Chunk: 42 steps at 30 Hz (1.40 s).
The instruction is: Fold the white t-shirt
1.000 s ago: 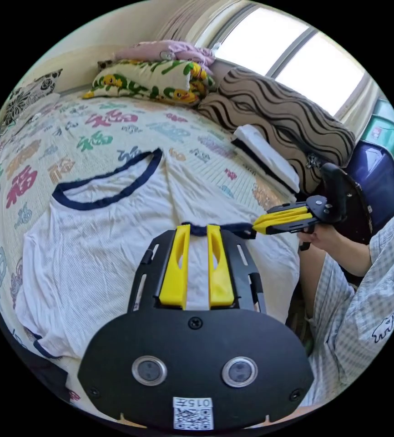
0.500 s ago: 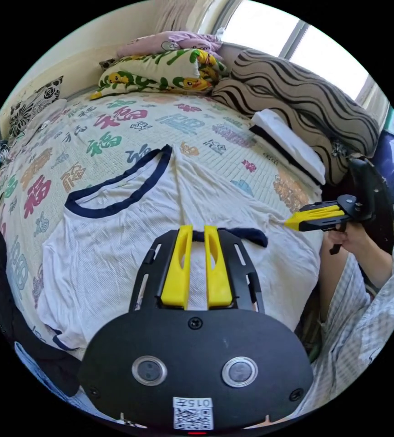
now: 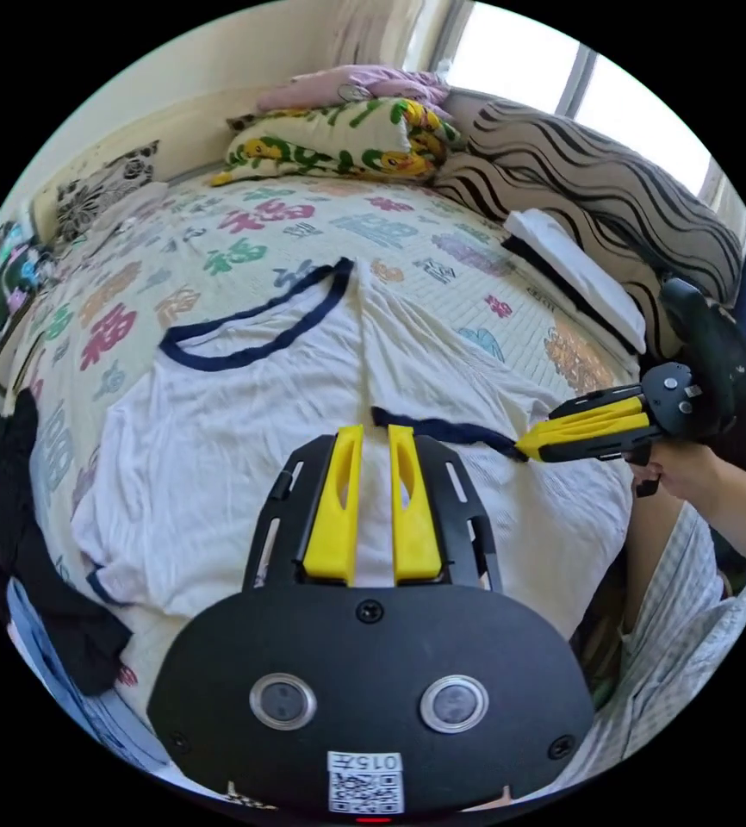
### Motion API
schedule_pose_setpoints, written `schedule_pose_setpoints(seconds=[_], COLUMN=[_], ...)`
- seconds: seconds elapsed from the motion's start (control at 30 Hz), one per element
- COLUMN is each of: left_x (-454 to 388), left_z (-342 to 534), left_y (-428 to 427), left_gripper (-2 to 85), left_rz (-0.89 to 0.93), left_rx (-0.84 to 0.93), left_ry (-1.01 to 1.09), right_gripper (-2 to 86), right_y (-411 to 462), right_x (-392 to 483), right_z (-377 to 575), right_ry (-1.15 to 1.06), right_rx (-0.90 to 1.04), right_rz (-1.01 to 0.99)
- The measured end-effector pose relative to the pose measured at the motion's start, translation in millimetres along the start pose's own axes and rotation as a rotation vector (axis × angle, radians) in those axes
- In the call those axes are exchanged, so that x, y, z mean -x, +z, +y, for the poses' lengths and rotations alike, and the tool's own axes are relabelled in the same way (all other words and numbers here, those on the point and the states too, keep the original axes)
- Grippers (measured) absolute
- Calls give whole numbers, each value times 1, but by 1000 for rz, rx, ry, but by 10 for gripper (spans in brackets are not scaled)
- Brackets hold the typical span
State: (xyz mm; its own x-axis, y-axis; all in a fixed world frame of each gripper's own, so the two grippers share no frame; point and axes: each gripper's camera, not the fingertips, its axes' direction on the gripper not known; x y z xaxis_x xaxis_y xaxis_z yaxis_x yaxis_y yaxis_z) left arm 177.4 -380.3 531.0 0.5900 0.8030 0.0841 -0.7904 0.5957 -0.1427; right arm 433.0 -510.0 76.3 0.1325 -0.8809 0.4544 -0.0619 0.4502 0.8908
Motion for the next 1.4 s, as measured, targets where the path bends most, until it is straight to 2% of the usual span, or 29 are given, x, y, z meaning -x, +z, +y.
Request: schedule_pose_setpoints(seconds=[0.03,0.13,0.2,0.3,0.37,0.4,0.47,0.63,0.8,0.87,1.03,1.13,1.23,1.33,1.4], left_x=[5,50,102,167,191,199,201,197,159,153,156,162,154,124,88], left_z=[7,57,106,150,172,184,198,203,194,190,204,216,223,197,164], left_y=[-11,-72,-120,-149,-144,-138,-135,-134,-153,-156,-164,-171,-189,-211,-221], left_gripper=[62,66,65,72,80,82,82,58,11,6,1,0,-1,0,3], left_rz=[-10,-102,-160,-89,-62,20,99,62,50,71,121,134,64,-28,-110], left_rx=[-24,-139,-238,-274,-229,-227,-293,-345,-413,-404,-438,-465,-538,-538,-489], left_ry=[-26,-274,-546,-771,-848,-887,-918,-896,-729,-701,-789,-868,-914,-745,-540], right_gripper=[-9,-3,13,48,62,68,77,112,89,30,10,4,1,2,3], right_y=[-3,-23,-32,-27,-17,-8,7,74,156,155,138,119,98,68,47], right_x=[3,26,52,98,135,161,199,287,326,328,321,311,299,269,221], right_z=[-3,-26,-62,-127,-170,-197,-237,-324,-363,-370,-388,-401,-411,-410,-401], right_ry=[9,-22,-79,-178,-259,-301,-351,-430,-516,-522,-518,-462,-390,-314,-207], right_rx=[-5,-80,-109,-116,-94,-93,-76,121,383,351,282,226,168,63,-19], right_rz=[22,95,76,16,-35,-67,-107,-99,229,245,330,244,109,4,-89])
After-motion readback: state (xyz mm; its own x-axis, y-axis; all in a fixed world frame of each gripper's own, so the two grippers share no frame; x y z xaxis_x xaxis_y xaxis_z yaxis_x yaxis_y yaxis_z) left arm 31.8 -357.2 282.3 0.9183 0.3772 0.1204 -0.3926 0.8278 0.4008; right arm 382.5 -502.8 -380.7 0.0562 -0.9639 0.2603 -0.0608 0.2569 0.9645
